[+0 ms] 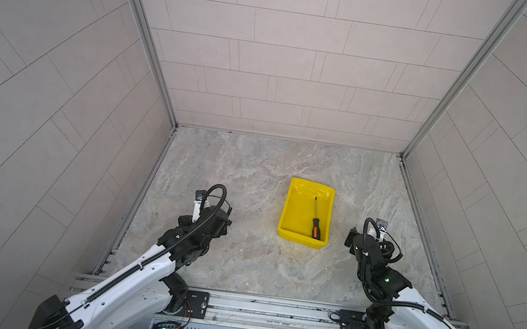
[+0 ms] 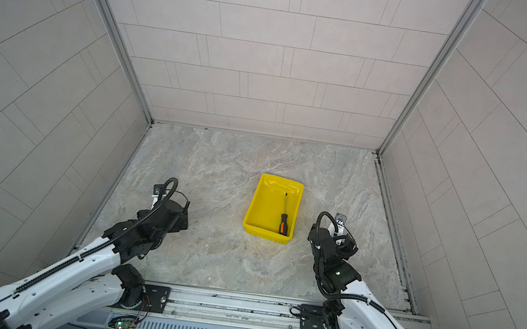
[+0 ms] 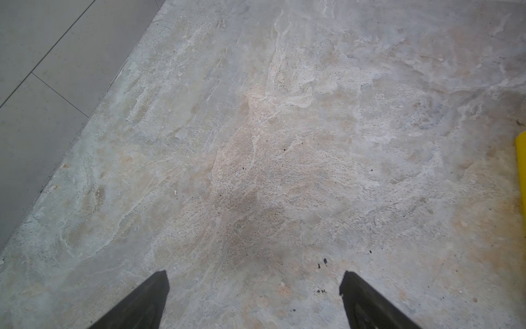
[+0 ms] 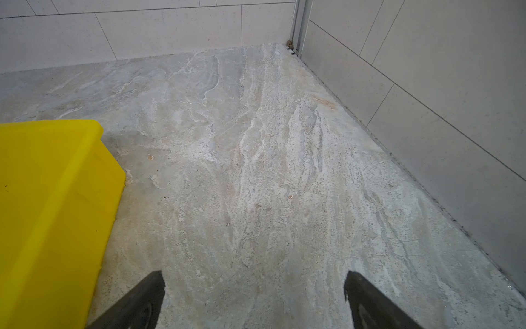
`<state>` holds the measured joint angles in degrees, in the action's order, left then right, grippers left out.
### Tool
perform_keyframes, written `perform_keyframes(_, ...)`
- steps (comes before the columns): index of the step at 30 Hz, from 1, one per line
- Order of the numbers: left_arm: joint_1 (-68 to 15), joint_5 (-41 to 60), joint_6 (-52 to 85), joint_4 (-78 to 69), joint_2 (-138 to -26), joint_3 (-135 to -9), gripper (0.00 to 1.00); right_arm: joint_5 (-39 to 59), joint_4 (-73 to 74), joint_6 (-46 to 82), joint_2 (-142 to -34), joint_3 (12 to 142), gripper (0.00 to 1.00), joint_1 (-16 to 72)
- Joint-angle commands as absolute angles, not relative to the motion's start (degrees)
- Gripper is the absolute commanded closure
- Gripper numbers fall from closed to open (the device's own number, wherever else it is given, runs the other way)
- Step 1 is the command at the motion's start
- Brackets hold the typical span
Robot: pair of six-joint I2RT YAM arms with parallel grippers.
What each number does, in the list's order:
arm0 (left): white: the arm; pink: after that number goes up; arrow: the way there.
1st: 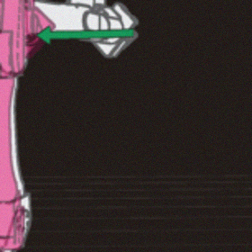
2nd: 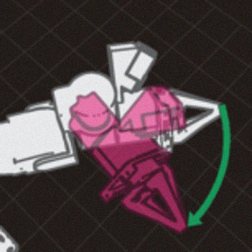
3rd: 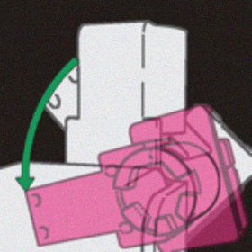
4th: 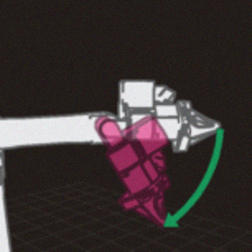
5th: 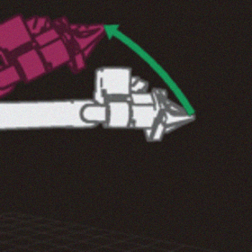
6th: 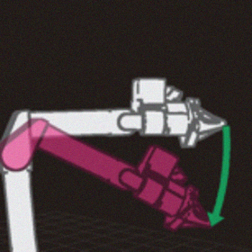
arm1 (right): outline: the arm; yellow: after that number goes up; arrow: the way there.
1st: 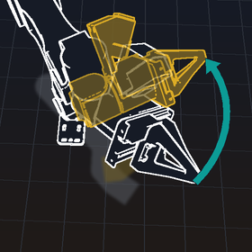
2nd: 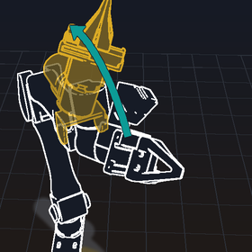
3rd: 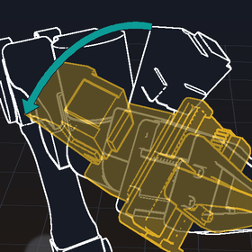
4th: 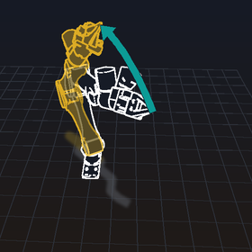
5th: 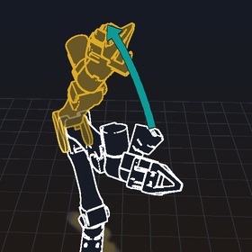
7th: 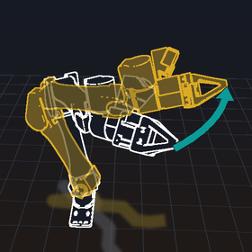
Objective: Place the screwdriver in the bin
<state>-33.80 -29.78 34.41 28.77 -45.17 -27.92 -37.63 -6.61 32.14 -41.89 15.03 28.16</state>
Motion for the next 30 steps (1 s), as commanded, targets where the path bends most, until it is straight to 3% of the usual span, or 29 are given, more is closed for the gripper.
perform_keyframes(1,-33.55,-30.09,33.82,28.92,-45.12,-27.66,0.0,-40.61,-7.98,30.94,-42.7,18.55,0.01,27.74)
perform_keyframes(7,-33.57,-29.37,33.61,28.74,-45.13,-27.6,0.0,-41.42,-0.26,23.54,-50.24,26.98,0.01,19.9)
perform_keyframes(12,-33.59,-29.18,33.57,28.74,-44.98,-27.51,0.0,-41.38,12.21,15.65,-65.99,31.94,0.0,12.3)
perform_keyframes(18,-33.57,-28.93,33.49,28.66,-44.97,-27.42,0.0,-41.31,19.26,7.23,-77.96,33.5,0.0,12.13)
perform_keyframes(24,-33.63,-28.67,33.4,28.06,-46.05,-27.59,0.0,-41.65,40.95,0.2,-86.42,27.81,0.02,12.09)
perform_keyframes(30,-33.58,-29.63,33.87,28.83,-46.71,-28.04,0.0,-39.41,45.24,0.69,-89.07,26.85,0.0,10.92)
